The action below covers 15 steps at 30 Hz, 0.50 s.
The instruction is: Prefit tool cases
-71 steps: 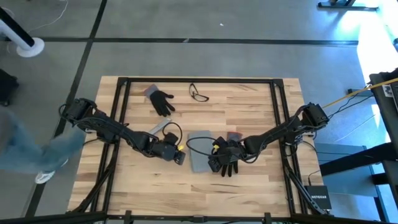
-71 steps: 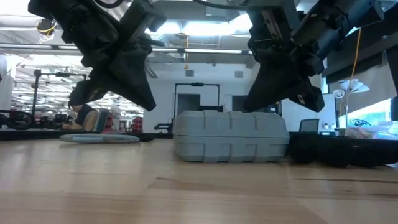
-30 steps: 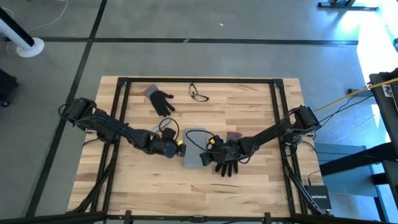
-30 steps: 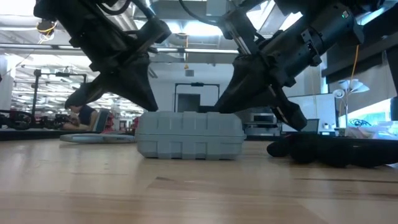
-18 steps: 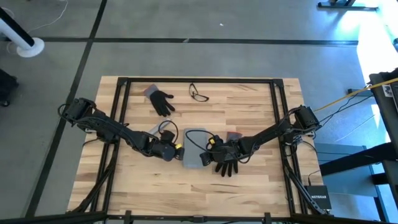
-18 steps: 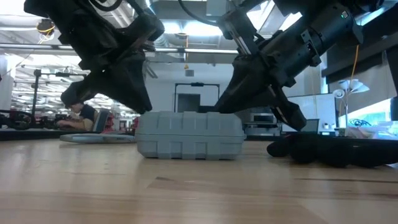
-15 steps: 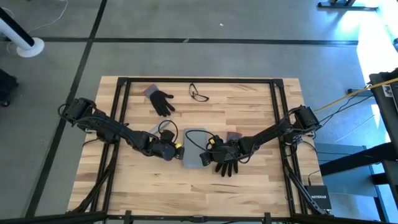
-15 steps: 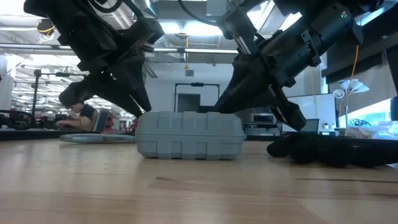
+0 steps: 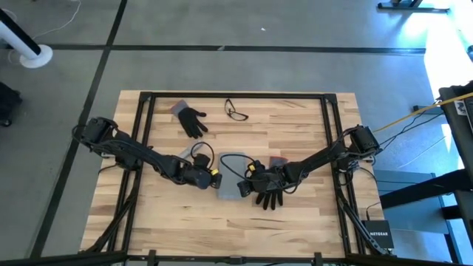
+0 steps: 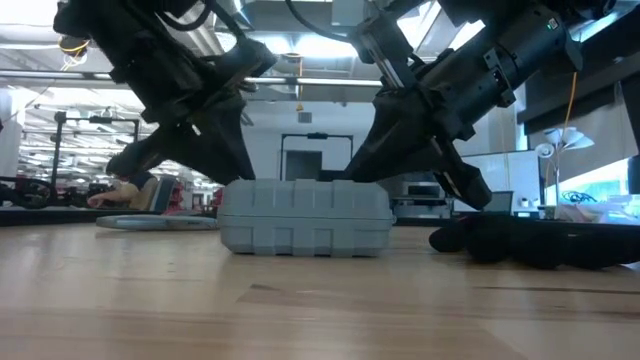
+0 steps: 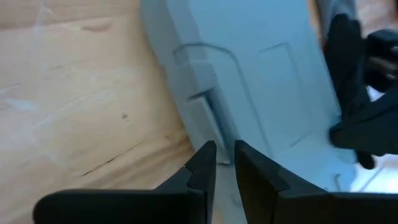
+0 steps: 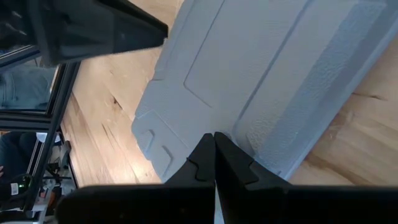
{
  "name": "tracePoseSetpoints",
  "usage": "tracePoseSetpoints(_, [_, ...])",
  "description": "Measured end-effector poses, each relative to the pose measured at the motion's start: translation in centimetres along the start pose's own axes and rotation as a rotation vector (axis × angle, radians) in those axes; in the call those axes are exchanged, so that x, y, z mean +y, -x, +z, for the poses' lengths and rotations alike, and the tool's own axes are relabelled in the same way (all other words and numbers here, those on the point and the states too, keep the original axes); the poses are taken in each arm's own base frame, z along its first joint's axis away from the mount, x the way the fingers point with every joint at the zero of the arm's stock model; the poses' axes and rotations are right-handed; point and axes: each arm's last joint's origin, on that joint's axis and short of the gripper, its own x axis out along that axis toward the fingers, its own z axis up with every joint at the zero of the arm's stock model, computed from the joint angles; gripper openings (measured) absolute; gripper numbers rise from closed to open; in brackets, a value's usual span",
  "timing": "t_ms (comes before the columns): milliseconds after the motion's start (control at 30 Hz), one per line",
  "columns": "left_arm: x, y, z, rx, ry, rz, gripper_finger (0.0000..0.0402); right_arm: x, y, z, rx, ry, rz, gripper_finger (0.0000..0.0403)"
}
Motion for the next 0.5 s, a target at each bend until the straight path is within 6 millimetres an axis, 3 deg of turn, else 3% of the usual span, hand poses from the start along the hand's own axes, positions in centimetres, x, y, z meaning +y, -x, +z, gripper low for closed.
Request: tracePoseSetpoints(500, [0.54,-0.69,-0.20,0.018,0.015,0.051,0.0047,0.02,0.00,-0.08,0.010,0.000,0.003,0.0000])
